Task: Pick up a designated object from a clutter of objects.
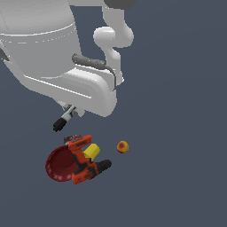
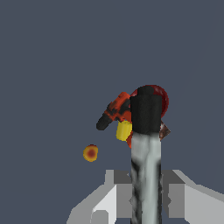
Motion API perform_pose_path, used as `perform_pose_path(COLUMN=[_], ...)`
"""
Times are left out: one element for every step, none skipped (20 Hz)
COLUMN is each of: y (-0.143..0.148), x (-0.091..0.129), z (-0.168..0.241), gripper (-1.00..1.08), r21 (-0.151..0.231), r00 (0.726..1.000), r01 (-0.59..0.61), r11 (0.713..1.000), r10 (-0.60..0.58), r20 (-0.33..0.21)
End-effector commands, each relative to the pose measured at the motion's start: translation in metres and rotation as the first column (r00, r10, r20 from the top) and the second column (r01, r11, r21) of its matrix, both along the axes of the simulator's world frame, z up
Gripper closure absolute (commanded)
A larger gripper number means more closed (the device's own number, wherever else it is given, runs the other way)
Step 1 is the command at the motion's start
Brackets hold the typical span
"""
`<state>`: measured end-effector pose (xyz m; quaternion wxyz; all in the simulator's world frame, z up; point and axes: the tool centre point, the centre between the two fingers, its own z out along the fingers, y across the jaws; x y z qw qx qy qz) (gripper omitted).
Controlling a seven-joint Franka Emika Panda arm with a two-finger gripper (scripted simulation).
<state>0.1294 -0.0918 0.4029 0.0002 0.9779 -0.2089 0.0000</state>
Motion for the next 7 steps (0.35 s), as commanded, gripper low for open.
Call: perform_pose_path(y=[0.0002, 0.0002, 0.0002, 0.0002, 0.0003, 0.0003, 0.0003], x=[0.0024, 0.003, 0.0035, 0.0039, 0.0042, 0.0044, 0.0044], z=[0.0039, 0.0048, 0.0055, 0.0061, 0.0065, 0.0067, 0.0068], gripper=[1.08, 1.08, 1.08, 1.08, 1.08, 1.08, 1.08], r21=[0.0, 0.0, 0.0, 0.0, 0.0, 0.0, 0.0], r00=[1.0, 1.0, 1.0, 1.0, 1.0, 1.0, 1.0], r01=[0.0, 0.0, 0.0, 0.0, 0.0, 0.0, 0.0], r11=[1.0, 1.0, 1.0, 1.0, 1.0, 1.0, 1.0], r10=[0.0, 0.0, 0.0, 0.0, 0.0, 0.0, 0.0], r20=[0.0, 0.0, 0.0, 0.0, 0.0, 0.0, 0.0])
